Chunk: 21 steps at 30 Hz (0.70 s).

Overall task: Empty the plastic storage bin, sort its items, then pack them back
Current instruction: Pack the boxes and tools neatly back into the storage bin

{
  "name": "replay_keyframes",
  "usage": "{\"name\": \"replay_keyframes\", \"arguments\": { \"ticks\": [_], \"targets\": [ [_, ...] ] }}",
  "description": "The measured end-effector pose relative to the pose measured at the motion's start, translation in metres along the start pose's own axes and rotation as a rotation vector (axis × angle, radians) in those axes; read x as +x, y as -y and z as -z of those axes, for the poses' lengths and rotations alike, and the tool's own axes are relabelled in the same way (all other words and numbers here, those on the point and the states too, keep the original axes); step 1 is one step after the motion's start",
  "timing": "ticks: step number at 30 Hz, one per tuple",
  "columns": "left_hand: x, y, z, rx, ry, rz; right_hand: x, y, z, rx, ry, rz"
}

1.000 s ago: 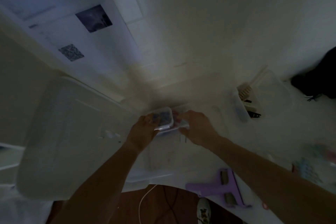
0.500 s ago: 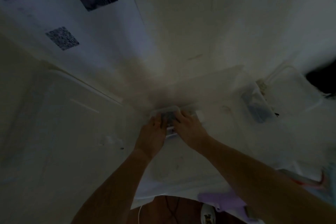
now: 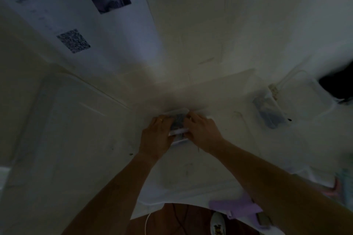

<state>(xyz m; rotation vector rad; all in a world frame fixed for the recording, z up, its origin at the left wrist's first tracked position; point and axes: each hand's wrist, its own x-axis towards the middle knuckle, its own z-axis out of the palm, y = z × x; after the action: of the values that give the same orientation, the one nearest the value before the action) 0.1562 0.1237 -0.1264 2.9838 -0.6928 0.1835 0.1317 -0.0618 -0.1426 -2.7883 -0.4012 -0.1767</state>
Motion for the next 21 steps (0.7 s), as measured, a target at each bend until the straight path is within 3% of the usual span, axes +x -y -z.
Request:
{"name": "replay_keyframes", "arguments": {
  "ticks": [6, 9, 12, 21],
  "targets": [
    [0.009, 0.015, -0.006, -0.074, 0.081, 0.001, 0.011, -0.007, 0.000, 0.029, 0.055, 0.020],
    [0.017, 0.023, -0.012, -0.154, 0.163, -0.070, 0.022, -0.015, 0.006, 0.139, 0.201, 0.022],
    [0.026, 0.028, -0.013, -0.175, 0.211, -0.104, 0.035, -0.018, 0.009, 0.099, 0.284, 0.013],
    [0.019, 0.020, -0.026, -0.102, 0.051, -0.144, 0.029, -0.019, -0.014, -0.006, 0.233, 0.059]
  ]
}}
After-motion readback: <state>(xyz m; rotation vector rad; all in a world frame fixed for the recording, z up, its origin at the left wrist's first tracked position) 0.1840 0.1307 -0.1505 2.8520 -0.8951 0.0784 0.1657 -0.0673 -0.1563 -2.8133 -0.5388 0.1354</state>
